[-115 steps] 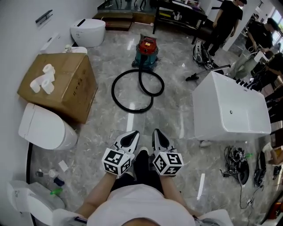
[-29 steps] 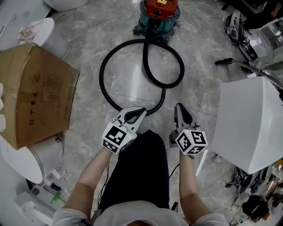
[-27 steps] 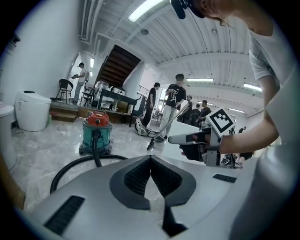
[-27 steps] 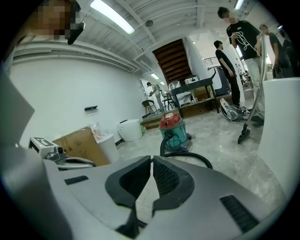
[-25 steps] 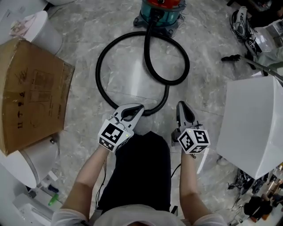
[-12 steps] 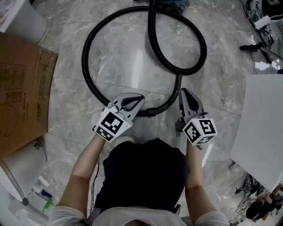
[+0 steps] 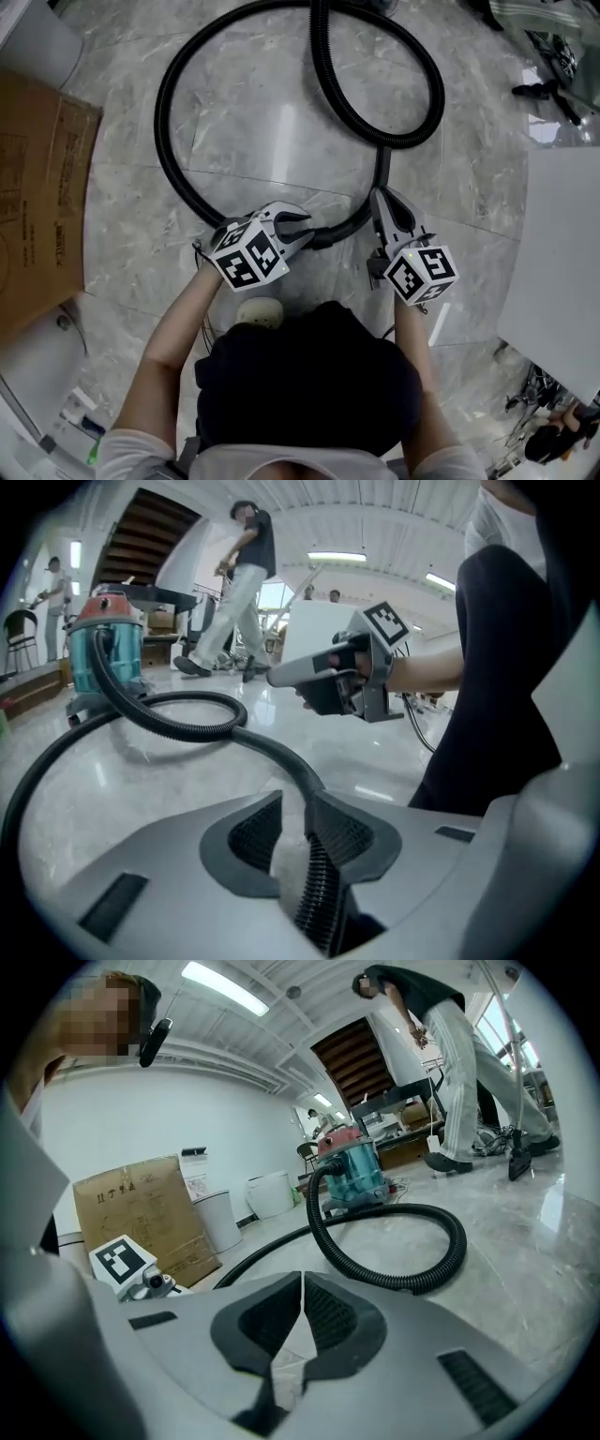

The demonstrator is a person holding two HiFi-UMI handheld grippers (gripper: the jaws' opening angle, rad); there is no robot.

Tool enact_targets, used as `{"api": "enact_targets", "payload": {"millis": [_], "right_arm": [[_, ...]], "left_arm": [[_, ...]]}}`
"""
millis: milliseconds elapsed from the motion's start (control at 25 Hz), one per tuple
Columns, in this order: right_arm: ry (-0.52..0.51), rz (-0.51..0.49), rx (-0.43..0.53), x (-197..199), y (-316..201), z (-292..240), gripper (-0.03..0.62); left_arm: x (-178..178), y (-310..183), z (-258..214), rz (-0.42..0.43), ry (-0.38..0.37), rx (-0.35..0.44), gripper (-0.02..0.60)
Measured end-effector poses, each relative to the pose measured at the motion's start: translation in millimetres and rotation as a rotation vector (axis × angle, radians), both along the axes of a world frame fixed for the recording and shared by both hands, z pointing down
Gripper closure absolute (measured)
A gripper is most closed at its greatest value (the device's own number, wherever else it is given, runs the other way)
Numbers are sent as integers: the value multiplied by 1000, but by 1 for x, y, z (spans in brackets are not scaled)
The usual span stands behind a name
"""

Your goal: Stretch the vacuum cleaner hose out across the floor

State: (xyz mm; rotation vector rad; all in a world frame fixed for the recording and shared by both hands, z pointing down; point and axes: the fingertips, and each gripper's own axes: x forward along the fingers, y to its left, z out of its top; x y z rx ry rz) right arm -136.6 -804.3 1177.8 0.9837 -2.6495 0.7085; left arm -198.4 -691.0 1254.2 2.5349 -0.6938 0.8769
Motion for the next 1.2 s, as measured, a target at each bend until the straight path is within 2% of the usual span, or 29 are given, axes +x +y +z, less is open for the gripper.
{"api": "enact_targets", "payload": {"millis": [80, 160, 240, 400, 520, 680, 800, 920, 1040, 1200], "right_arm": [[13, -12, -8, 0, 7, 6, 577], [18, -17, -15, 1, 12, 10, 577], [5, 0, -26, 3, 14, 12, 579], [-9, 18, -27, 4, 14, 14, 577], [-5, 18, -29, 3, 16, 16, 579], [2, 18, -31, 6, 17, 17, 579], [-4, 25, -39, 7, 18, 20, 579], [-6, 34, -50, 8, 20, 24, 577], [-6, 65, -65, 11, 20, 29, 577], [-22, 112, -111, 17, 21, 38, 568]], "left_arm": [[3, 13, 21, 82, -84, -74, 383], [4, 30, 41, 187, -198, -135, 288], [3, 42, 57, 267, -302, -160, 275], [1, 50, 87, 340, -497, -169, 276], [3, 61, 106, 413, -597, -183, 276], [6, 62, 108, 428, -592, -183, 289], [7, 58, 107, 393, -566, -187, 325], [7, 55, 106, 343, -537, -181, 388], [8, 54, 104, 304, -507, -177, 399], [15, 50, 86, 257, -415, -160, 400]]}}
